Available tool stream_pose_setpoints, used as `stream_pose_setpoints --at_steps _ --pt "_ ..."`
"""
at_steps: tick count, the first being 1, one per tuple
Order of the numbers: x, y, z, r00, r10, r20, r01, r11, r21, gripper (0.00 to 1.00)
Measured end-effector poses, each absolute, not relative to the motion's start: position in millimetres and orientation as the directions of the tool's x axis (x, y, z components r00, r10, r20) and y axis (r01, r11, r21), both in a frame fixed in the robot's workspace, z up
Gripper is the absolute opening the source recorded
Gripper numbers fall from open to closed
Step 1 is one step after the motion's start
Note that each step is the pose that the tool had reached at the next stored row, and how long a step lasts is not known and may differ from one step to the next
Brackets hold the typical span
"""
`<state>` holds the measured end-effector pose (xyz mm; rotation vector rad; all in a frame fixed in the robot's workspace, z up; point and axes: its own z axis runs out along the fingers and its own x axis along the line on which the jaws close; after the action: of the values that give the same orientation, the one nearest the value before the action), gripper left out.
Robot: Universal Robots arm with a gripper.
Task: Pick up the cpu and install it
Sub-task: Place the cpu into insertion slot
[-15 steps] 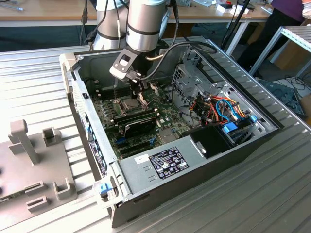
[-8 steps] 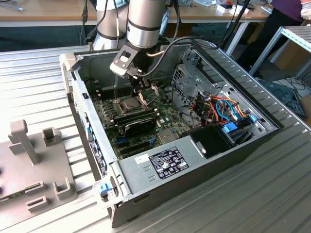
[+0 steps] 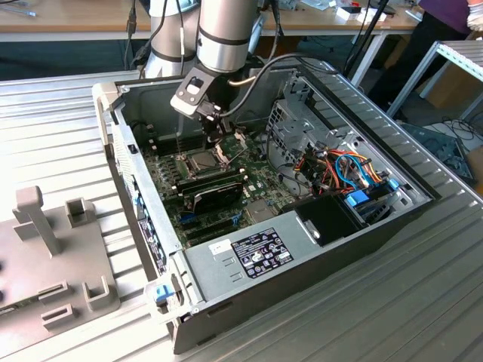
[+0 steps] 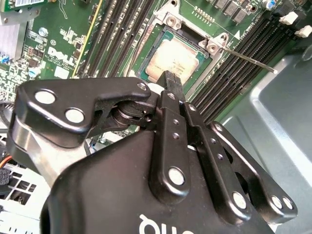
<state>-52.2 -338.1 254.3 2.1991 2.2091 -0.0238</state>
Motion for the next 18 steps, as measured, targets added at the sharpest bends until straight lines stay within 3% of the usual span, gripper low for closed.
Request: stream_pose_setpoints --at_steps 18 --pt "-52.2 -338.0 262.6 -0.004 1.000 -0.028 1.000 0.005 0.007 0.11"
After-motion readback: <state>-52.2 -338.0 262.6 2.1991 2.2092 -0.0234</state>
